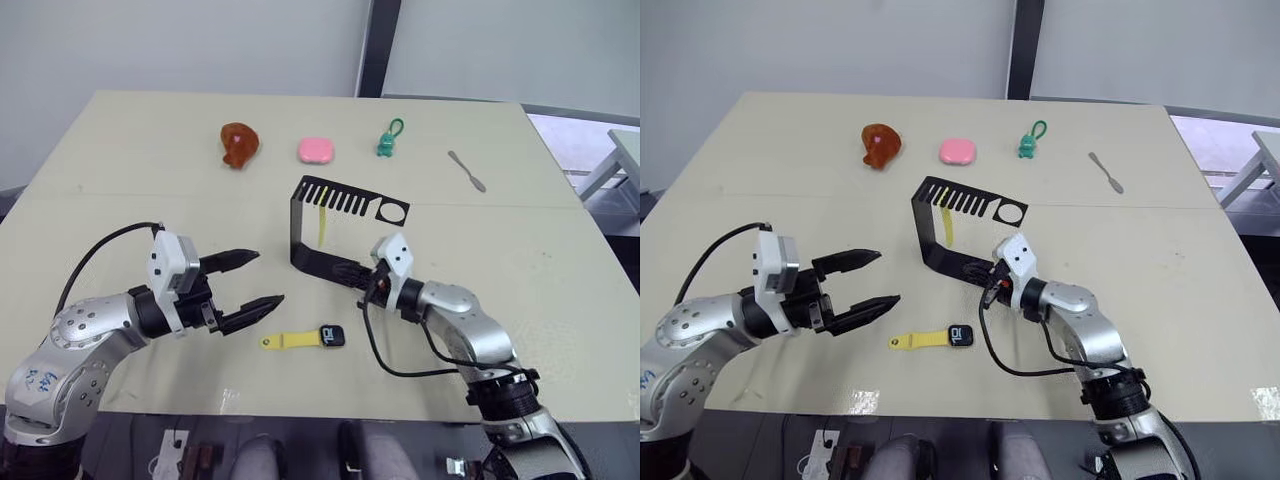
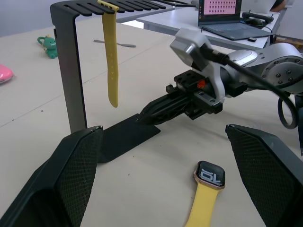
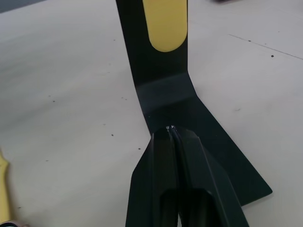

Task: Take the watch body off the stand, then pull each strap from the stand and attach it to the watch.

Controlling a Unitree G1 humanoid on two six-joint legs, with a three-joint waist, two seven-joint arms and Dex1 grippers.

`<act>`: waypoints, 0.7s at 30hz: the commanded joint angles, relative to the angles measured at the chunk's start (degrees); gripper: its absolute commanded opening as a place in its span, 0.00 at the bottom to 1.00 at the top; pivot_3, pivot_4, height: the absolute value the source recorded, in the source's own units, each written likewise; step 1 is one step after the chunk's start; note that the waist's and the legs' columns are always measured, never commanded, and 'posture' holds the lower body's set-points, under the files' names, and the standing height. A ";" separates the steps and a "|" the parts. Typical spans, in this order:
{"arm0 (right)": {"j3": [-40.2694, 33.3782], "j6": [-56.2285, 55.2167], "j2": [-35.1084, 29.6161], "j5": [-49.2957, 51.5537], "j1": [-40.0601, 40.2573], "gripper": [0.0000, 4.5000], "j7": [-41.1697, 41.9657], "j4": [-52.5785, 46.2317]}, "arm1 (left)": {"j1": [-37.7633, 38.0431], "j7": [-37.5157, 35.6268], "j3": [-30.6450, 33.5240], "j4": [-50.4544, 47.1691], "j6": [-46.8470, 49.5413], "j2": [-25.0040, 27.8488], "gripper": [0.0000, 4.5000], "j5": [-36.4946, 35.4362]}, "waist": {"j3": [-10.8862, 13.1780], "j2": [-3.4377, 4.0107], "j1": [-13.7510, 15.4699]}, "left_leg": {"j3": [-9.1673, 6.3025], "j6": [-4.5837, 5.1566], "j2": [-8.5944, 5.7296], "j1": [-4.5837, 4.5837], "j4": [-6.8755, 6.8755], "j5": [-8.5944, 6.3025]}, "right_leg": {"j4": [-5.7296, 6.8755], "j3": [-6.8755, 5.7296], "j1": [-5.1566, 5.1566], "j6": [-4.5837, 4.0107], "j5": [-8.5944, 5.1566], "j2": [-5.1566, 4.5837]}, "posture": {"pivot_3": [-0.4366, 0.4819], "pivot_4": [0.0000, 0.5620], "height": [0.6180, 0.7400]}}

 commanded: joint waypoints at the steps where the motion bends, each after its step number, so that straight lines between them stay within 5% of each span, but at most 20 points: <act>1: 1.27 0.11 -0.12 -2.57 -0.47 0.01 -1.13 1.60 | -1.70 2.89 -0.87 -3.55 0.68 -1.02 1.00 -1.35 | 0.00 0.00 0.00 | 0.00 0.00 0.00 0.00 -0.02 0.00 | 0.00 0.00 0.00 0.00 0.00 0.00 | 0.48 0.27 1.00; 11: 2.63 4.95 0.15 -5.76 0.93 0.01 -3.46 3.41 | -3.40 12.71 -10.93 -7.85 -3.26 -8.84 1.00 8.32 | -0.14 -0.10 0.00 | 0.00 0.00 -0.01 0.06 0.00 0.00 | 0.01 0.01 0.07 0.00 0.00 0.00 | 0.48 0.27 1.00; 14: 2.47 5.33 0.42 -5.72 0.76 0.00 -3.83 3.83 | -3.81 17.32 -12.49 -7.20 -4.74 -13.19 0.80 11.20 | -0.23 -0.12 0.07 | 0.00 0.00 -0.01 0.08 0.00 0.00 | 0.02 0.01 0.09 0.00 0.00 0.00 | 0.48 0.27 1.00; 17: 2.36 5.37 0.34 -5.71 1.07 0.00 -4.03 3.92 | -4.43 20.94 -14.95 -4.89 -6.71 -16.81 0.50 15.92 | -0.27 -0.11 0.12 | 0.00 -0.01 -0.01 0.09 0.01 0.01 | 0.02 0.02 0.09 0.00 0.00 0.01 | 0.48 0.27 1.00; 21: 1.93 5.75 0.42 -5.53 1.67 0.00 -4.73 3.70 | -5.48 23.70 -17.41 -2.32 -8.17 -19.41 0.50 20.73 | -0.30 -0.13 0.20 | 0.00 0.00 -0.01 0.09 0.01 0.00 | 0.01 0.02 0.10 0.00 0.00 0.01 | 0.48 0.27 1.00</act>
